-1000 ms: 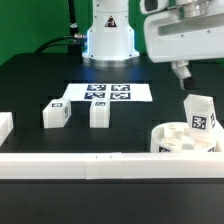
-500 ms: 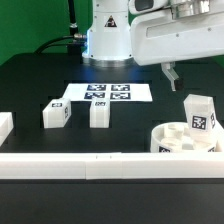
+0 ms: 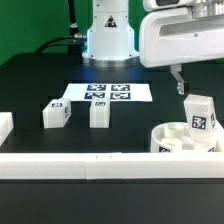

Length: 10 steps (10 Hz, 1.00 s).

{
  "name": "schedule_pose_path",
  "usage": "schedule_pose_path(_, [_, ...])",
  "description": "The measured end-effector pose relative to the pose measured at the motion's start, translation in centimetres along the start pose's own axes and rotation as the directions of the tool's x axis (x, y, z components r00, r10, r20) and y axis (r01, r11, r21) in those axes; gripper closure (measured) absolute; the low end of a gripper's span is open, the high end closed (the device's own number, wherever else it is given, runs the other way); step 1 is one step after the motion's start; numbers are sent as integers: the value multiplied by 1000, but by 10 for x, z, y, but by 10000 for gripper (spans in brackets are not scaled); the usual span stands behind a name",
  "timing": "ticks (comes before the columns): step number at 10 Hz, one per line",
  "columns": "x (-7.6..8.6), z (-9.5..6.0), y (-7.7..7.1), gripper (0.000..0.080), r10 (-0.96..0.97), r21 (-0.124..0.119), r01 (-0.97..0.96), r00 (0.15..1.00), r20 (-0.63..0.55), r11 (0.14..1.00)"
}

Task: Assemble stool

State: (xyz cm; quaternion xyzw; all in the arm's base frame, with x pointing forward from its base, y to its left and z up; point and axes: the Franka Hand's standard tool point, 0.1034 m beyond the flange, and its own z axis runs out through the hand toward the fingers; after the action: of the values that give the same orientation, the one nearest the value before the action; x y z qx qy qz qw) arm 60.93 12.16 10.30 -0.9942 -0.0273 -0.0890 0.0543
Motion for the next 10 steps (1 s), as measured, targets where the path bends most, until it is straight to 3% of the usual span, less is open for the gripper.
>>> schedule_pose_path(2, [-2, 2, 0, 151, -250, -14, 250, 968, 14, 968])
schedule_pose_path(4, [-1, 6, -1, 151, -451, -4, 452, 890, 66, 892])
schedule_pose_path(6, [6, 9, -1, 151, -559, 5, 560, 826, 81, 828])
schedule_pose_path(10, [2, 18, 5, 151, -760, 17, 763, 640, 110, 646])
